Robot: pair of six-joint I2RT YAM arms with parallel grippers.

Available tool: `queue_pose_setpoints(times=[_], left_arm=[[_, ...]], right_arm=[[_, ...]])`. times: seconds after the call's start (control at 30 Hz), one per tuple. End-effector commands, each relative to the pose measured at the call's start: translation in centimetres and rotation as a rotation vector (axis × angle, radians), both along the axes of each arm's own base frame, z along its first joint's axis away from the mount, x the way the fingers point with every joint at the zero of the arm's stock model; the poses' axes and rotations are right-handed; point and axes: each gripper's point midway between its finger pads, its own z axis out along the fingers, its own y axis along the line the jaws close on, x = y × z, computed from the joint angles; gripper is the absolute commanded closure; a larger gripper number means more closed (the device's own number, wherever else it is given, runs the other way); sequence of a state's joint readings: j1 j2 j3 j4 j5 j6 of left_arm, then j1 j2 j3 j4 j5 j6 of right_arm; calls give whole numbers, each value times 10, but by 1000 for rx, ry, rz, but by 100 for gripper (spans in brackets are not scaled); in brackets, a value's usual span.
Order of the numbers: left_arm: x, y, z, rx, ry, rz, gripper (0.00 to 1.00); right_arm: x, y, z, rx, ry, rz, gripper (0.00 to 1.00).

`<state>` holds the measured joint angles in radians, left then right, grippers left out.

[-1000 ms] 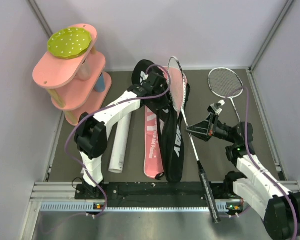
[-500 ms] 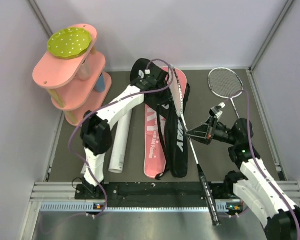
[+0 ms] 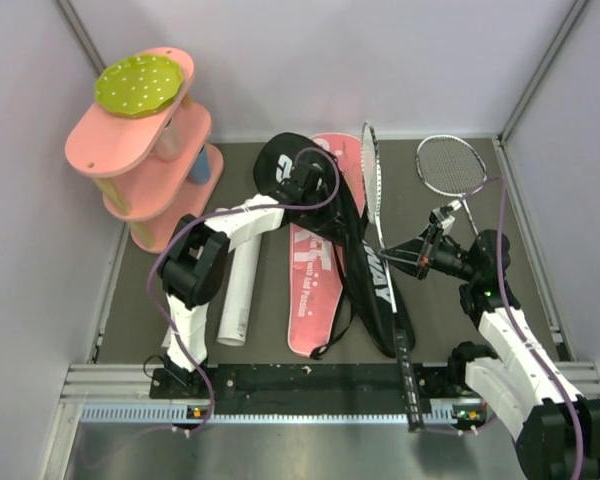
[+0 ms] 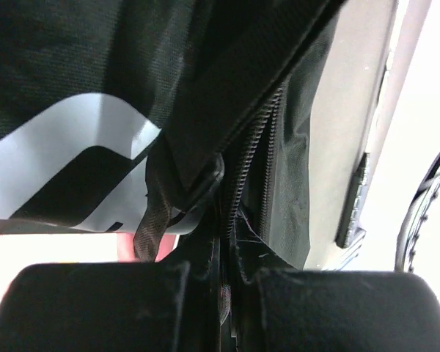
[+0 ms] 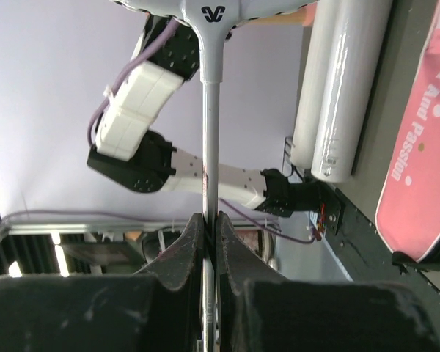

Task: Pack up the badminton gear
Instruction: Place the racket in the racket bag.

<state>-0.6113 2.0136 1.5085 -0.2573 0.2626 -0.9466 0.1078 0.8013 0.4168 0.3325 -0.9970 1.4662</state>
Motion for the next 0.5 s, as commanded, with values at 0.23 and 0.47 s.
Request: queue_pose_setpoints(times=[0.23, 0.47], left_arm=[[32, -17, 70, -237, -139, -50, 100], [37, -10, 72, -220, -140, -17, 100]], right_arm=[[-39, 9, 10, -32, -61, 151, 100], [-47, 14, -12, -43, -9, 173, 100]])
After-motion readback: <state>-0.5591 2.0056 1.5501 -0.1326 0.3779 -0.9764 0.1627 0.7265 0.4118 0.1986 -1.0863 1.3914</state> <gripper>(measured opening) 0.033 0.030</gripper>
